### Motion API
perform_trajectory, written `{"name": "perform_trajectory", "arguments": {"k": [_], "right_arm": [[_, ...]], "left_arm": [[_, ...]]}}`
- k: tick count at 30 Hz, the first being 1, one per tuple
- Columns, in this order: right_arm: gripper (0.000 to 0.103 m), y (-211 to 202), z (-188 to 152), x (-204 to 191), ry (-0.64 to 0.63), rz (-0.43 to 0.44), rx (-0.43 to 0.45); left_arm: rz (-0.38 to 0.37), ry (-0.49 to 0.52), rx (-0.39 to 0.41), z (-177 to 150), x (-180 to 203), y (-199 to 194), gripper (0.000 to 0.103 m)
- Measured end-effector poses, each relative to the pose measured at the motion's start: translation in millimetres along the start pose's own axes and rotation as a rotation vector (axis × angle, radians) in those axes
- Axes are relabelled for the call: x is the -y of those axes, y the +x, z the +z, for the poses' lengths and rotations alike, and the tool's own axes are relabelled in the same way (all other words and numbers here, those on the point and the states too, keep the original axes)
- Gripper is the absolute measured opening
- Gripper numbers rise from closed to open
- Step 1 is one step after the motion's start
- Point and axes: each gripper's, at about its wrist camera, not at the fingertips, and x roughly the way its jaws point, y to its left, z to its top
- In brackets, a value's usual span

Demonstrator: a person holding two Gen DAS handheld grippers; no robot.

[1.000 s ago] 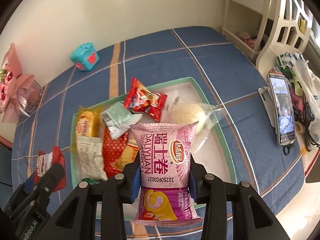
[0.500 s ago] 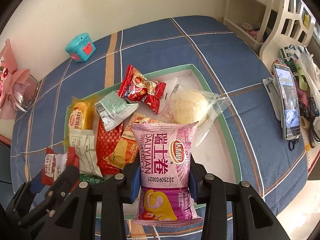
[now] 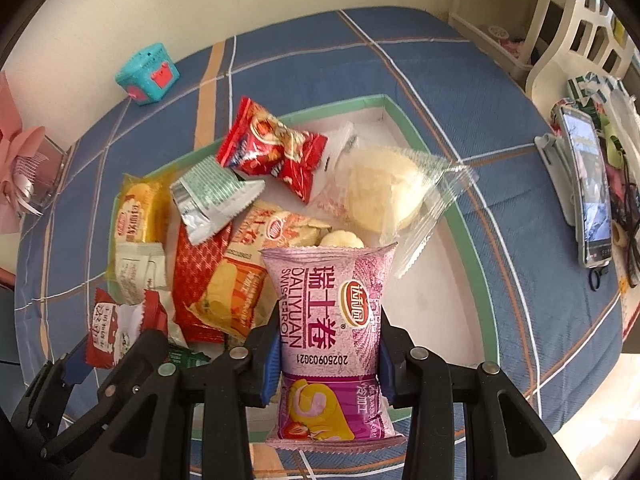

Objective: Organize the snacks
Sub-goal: 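Carry the red box with the left tool while the right tool carries the pink packet to the tray, then open the left tool in the tray while the right tool releases the pink packet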

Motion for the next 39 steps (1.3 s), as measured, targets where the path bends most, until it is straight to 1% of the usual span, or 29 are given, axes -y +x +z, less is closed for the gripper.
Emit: {"name": "perform_trajectory", "arguments": {"k": [9, 17, 19, 21, 25, 29, 33, 34, 36, 39], "right_arm": [[0.042, 20.6, -0.8, 4.8, 0.016, -0.004, -0.046], [0.043, 25.7, -0.9, 7.5, 0.022, -0.021, -0.050], [0.045, 29.1, -0.1, 5.5, 0.027, -0.028, -0.052], [0.048, 31.3, -1.0, 7.0, 0.036, -0.030, -0.054], [0.058, 36.8, 0.9, 8.7, 0.040, -0.038, -0.055], [0.064, 33.8, 2.4, 10.4, 0.042, -0.043, -0.050], [0.073, 26.4, 6.1, 14.2, 0.054, -0.052, -0.026], [0.074, 23.7, 7.6, 14.6, 0.055, -0.052, -0.020], [0.075, 16.5, 9.8, 15.0, 0.055, -0.059, 0.002], [0.078, 5.9, 12.7, 13.5, 0.052, -0.057, 0.039]], "left_arm": [[0.007, 0.006, -0.030, -0.7, 0.8, 14.2, 0.063], [0.007, 0.009, -0.047, -0.7, 2.2, 21.1, 0.064], [0.016, 0.009, -0.050, -0.7, 2.3, 22.1, 0.067], [0.030, 0.003, -0.057, 0.6, 2.2, 25.7, 0.071], [0.029, -0.012, -0.064, 1.7, -2.1, 27.9, 0.073], [0.040, -0.015, -0.058, 3.8, -4.5, 26.5, 0.077], [0.026, -0.031, -0.042, 6.4, -6.9, 21.2, 0.083], [0.022, -0.034, -0.039, 6.6, -7.8, 19.7, 0.084], [0.020, -0.042, -0.029, 7.1, -11.7, 14.9, 0.092], [0.005, -0.056, -0.007, 10.2, -14.9, 6.3, 0.096]]}}
